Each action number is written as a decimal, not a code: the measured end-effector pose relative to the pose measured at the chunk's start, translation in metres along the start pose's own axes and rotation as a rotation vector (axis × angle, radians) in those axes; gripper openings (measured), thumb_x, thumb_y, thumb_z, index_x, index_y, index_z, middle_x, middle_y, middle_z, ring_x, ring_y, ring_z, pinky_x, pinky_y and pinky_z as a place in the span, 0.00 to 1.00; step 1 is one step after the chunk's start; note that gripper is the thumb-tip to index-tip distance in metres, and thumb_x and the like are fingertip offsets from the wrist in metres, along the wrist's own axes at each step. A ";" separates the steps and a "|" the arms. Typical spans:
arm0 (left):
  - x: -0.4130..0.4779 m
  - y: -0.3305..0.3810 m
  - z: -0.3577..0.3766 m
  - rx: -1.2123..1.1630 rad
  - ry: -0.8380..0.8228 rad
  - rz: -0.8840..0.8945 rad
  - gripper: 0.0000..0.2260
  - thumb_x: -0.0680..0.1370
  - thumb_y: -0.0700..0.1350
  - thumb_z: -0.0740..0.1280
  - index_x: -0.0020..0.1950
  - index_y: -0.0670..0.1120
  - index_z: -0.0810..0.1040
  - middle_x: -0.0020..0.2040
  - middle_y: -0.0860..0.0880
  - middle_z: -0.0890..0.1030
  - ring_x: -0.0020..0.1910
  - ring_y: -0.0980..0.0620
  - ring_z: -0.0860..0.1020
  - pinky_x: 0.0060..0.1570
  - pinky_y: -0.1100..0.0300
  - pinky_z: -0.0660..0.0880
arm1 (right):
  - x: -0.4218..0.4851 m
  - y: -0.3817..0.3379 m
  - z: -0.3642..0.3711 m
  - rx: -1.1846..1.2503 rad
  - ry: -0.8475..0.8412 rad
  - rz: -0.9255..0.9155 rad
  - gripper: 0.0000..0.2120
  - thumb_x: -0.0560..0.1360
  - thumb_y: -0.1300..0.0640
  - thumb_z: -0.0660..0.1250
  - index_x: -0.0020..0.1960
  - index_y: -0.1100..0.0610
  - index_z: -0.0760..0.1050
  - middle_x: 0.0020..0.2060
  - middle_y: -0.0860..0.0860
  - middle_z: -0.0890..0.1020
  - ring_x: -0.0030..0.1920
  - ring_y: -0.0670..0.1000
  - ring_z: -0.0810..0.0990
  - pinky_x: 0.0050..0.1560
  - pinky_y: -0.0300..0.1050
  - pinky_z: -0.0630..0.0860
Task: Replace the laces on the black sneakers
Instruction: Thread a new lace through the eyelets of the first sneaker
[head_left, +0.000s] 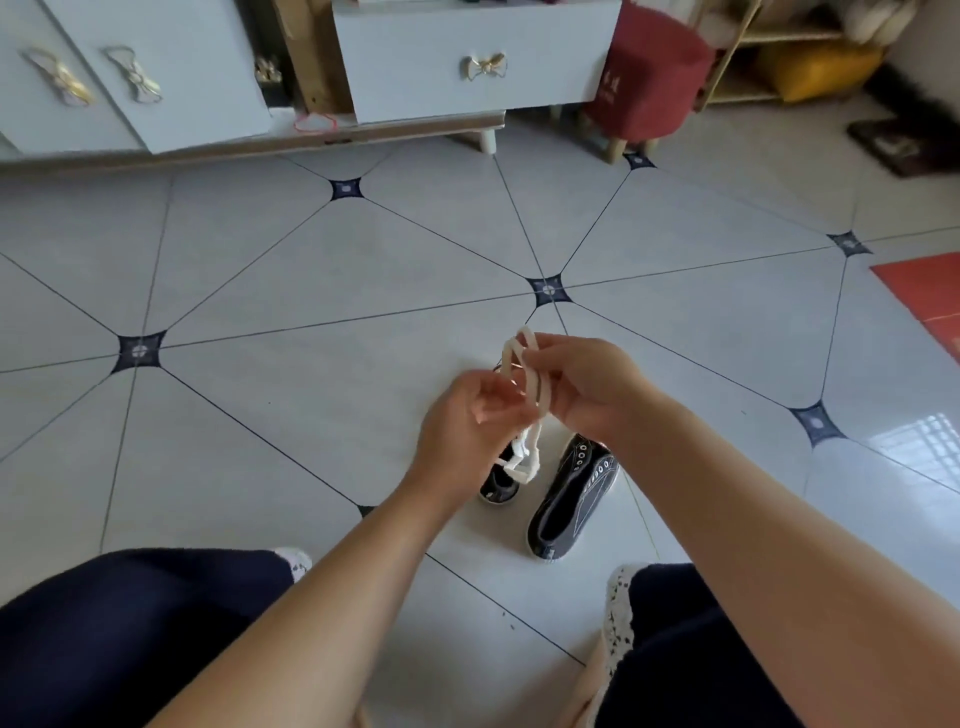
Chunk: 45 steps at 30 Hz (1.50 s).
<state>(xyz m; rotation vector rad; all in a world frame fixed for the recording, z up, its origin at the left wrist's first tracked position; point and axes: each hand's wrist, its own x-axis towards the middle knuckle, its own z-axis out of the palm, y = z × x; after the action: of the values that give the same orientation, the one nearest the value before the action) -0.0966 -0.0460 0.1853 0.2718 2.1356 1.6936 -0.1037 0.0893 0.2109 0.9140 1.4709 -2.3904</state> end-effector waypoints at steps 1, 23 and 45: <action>-0.008 -0.001 0.002 0.014 -0.068 -0.032 0.08 0.71 0.44 0.71 0.44 0.53 0.74 0.42 0.56 0.80 0.40 0.67 0.77 0.38 0.76 0.71 | -0.006 0.001 0.001 0.036 -0.010 -0.001 0.10 0.76 0.72 0.58 0.55 0.68 0.72 0.38 0.58 0.76 0.34 0.53 0.77 0.36 0.43 0.77; -0.071 0.091 -0.001 -0.467 -0.048 -0.183 0.08 0.78 0.42 0.62 0.41 0.41 0.76 0.31 0.46 0.77 0.23 0.53 0.73 0.30 0.60 0.74 | -0.134 -0.031 -0.009 0.062 -0.049 -0.116 0.10 0.78 0.67 0.58 0.41 0.63 0.75 0.35 0.55 0.74 0.30 0.50 0.78 0.30 0.42 0.80; -0.054 0.112 -0.019 -0.028 -0.011 0.034 0.04 0.77 0.41 0.64 0.42 0.45 0.75 0.34 0.48 0.73 0.24 0.56 0.63 0.22 0.68 0.61 | -0.152 -0.044 -0.048 -0.191 0.026 -0.197 0.09 0.79 0.58 0.60 0.45 0.58 0.76 0.27 0.48 0.67 0.22 0.43 0.63 0.21 0.30 0.63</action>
<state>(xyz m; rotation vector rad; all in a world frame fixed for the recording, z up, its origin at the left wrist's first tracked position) -0.0666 -0.0562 0.3065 0.3100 2.1097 1.7351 0.0158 0.1285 0.3181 0.7918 1.8396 -2.3217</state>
